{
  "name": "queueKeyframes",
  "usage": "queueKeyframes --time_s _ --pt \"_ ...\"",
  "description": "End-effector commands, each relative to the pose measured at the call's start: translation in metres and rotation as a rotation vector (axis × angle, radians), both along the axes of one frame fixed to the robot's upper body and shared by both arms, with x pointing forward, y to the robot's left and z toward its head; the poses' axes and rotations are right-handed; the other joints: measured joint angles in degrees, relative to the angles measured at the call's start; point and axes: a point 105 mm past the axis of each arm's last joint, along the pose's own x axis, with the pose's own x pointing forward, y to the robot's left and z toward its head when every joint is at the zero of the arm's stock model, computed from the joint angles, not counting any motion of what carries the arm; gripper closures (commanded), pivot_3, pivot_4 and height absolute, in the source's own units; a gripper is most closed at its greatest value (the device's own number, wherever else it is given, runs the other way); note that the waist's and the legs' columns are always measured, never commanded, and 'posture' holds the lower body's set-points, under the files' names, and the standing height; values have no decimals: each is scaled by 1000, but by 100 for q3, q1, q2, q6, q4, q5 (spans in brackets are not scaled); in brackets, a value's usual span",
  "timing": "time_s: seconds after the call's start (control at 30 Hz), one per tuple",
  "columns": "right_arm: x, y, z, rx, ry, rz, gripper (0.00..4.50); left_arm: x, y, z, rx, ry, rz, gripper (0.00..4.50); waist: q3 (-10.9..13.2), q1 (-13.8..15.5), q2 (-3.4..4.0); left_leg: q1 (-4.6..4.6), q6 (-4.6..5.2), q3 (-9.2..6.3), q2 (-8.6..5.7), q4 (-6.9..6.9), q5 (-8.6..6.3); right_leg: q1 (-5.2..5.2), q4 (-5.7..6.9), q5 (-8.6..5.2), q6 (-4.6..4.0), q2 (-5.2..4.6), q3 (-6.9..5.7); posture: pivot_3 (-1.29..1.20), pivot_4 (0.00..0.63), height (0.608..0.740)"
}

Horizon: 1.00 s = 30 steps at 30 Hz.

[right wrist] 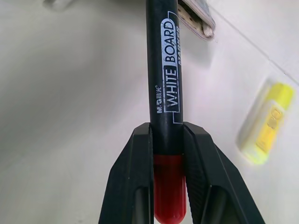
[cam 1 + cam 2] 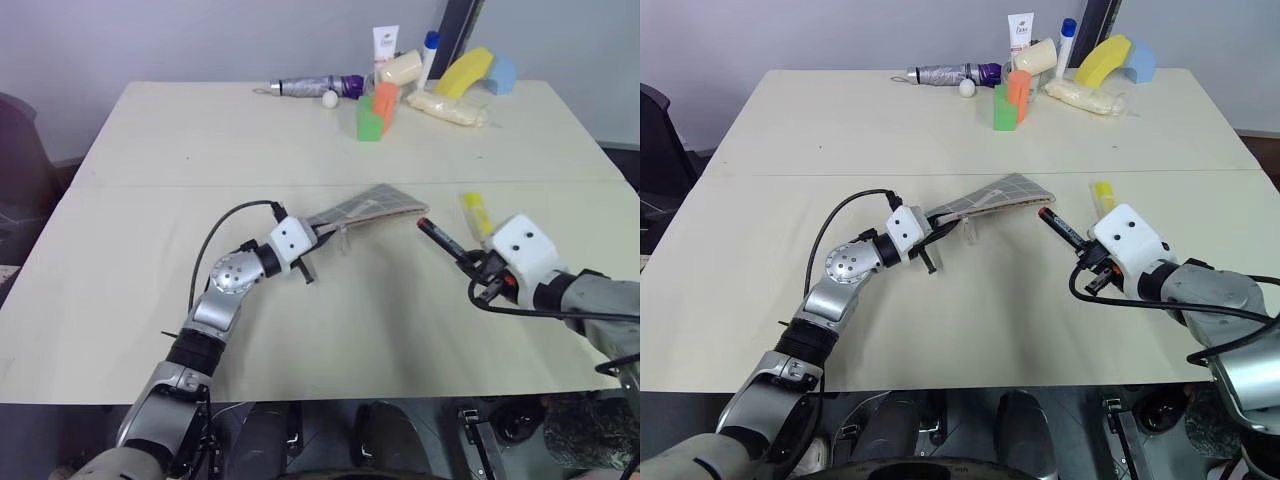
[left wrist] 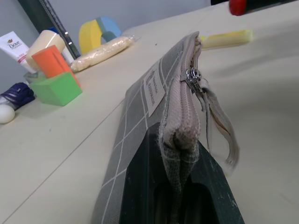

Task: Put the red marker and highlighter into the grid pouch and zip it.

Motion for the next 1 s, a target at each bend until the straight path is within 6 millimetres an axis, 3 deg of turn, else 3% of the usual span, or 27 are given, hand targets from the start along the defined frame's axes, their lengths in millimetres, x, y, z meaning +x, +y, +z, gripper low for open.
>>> queueKeyframes --time_s 0.03,0.27,0.6,0.8,1.0 --pt "9 2 12 -33 -59 17 4171 -6 -3 13 -35 -37 -21 4500 0 -3 0 0 0 0 0 1 0 0 0 0 0 0 0 0 150 740" --pt "22 3 7 -33 -55 8 4171 -13 -5 12 -39 -23 -43 4500 0 1 0 0 -1 -2 2 1 0 0 1 0 0 -2 0 0 150 740" --pt "25 6 4 -127 -57 52 4171 -20 -7 10 -21 -16 -71 4500 0 -2 0 1 -4 -1 3 1 2 0 1 0 0 -3 0 0 150 740" --pt "17 18 -7 -424 -60 275 4171 -27 -6 7 38 -30 -116 4500 0 -9 2 1 -6 -1 3 1 3 -2 0 0 0 -2 0 0 150 740" --pt "16 47 -7 -511 -115 467 4171 -38 -7 5 79 -14 -191 4500 0 -16 2 1 -30 0 5 2 18 -3 1 0 0 0 0 0 150 740"
